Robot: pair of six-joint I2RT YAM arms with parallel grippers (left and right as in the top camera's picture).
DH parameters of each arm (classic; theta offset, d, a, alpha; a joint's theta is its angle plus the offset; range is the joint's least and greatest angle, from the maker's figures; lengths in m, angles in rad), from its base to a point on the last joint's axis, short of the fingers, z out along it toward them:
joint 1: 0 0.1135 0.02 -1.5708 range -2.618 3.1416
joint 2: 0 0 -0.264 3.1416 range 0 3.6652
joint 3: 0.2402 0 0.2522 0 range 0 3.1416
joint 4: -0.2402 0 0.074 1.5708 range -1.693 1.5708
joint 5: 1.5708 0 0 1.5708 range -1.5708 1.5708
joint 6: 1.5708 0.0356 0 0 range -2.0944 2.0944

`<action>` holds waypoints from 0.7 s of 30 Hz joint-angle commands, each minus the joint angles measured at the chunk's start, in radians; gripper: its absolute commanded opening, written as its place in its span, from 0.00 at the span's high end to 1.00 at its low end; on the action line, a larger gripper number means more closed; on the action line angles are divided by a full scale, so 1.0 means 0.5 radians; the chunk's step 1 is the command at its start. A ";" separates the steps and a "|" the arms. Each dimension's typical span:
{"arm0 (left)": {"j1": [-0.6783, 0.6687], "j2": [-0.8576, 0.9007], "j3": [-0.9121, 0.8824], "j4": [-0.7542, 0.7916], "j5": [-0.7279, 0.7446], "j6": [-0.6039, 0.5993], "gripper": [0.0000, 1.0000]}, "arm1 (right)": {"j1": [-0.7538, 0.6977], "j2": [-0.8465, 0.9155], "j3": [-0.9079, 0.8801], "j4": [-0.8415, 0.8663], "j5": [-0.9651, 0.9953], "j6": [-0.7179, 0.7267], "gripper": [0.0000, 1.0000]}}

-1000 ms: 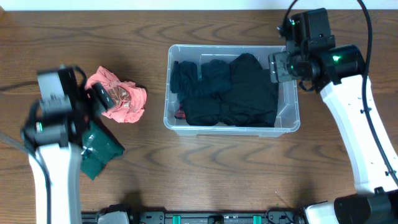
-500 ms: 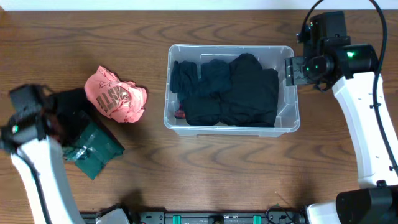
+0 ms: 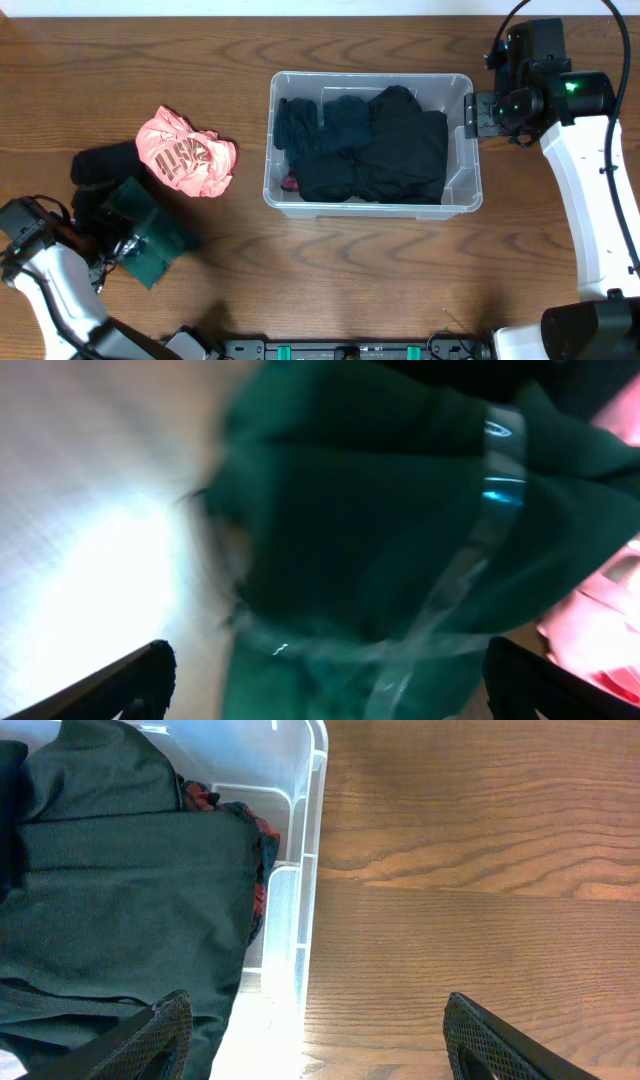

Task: Pack container
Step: 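Grasp the green taped bundle with the left gripper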

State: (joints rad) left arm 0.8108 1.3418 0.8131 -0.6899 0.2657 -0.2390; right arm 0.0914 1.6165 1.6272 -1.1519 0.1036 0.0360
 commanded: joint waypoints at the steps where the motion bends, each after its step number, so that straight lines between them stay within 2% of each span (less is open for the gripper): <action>1: 0.001 0.248 0.001 0.101 0.314 0.234 0.01 | -0.016 -0.016 -0.011 -0.009 -0.014 -0.030 0.22; 5: 0.001 0.488 0.001 0.179 0.330 0.238 0.02 | -0.016 -0.016 -0.011 -0.031 -0.013 -0.029 0.22; 8: 0.001 0.597 0.001 0.204 0.333 0.237 0.09 | -0.016 -0.016 -0.011 -0.032 -0.013 -0.029 0.23; 10: 0.001 0.623 0.001 0.219 0.376 0.239 0.26 | -0.016 -0.016 -0.011 -0.036 -0.013 -0.029 0.23; 11: 0.001 0.620 0.002 0.227 0.471 0.240 0.54 | -0.016 -0.016 -0.011 -0.039 -0.012 -0.029 0.23; 12: 0.001 0.618 0.005 0.226 0.527 0.249 0.69 | -0.016 -0.016 -0.011 -0.039 -0.013 -0.029 0.23; 13: 0.001 0.610 0.009 0.223 0.607 0.273 0.81 | -0.016 -0.016 -0.011 -0.038 -0.013 -0.029 0.23; 15: 0.001 0.570 0.009 0.205 0.739 0.285 0.94 | -0.016 -0.017 -0.011 -0.038 -0.012 -0.029 0.23; 21: -0.026 0.193 0.081 0.032 1.055 0.330 0.94 | -0.032 -0.112 -0.010 -0.031 0.053 0.027 0.23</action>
State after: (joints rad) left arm 0.8101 1.5738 0.8173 -0.6380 0.6376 -0.1036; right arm 0.0910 1.6146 1.6268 -1.1671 0.1032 0.0368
